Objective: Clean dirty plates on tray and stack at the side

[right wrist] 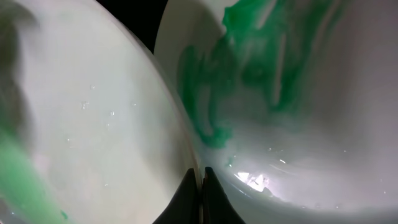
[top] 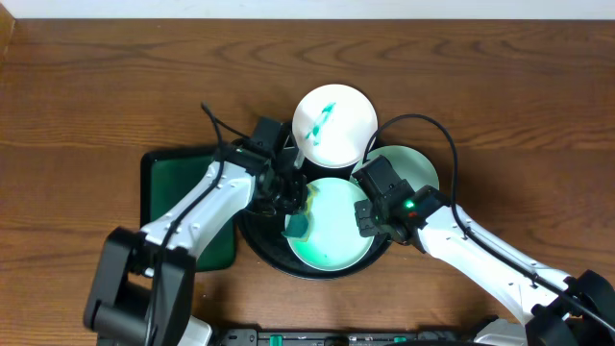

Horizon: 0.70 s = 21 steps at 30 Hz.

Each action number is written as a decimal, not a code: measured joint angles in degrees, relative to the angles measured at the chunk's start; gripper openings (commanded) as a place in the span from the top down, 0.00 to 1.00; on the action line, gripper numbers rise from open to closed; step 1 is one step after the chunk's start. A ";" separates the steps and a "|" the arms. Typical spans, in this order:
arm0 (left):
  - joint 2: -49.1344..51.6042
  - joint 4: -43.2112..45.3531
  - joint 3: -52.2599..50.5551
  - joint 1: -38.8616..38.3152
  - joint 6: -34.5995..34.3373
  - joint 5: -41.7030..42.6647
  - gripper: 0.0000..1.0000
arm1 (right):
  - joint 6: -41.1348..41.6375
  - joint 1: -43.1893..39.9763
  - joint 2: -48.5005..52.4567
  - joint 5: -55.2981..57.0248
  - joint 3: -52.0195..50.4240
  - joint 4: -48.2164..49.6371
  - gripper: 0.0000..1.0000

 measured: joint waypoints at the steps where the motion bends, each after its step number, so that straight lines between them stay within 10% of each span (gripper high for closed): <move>1: 0.70 1.07 0.00 0.00 0.44 0.55 0.93 | 0.02 -0.02 0.00 -0.09 0.00 0.00 0.99; 21: 2.19 11.34 -2.80 -0.02 18.97 3.34 0.93 | 0.02 -0.02 0.00 -3.13 0.00 -0.15 0.99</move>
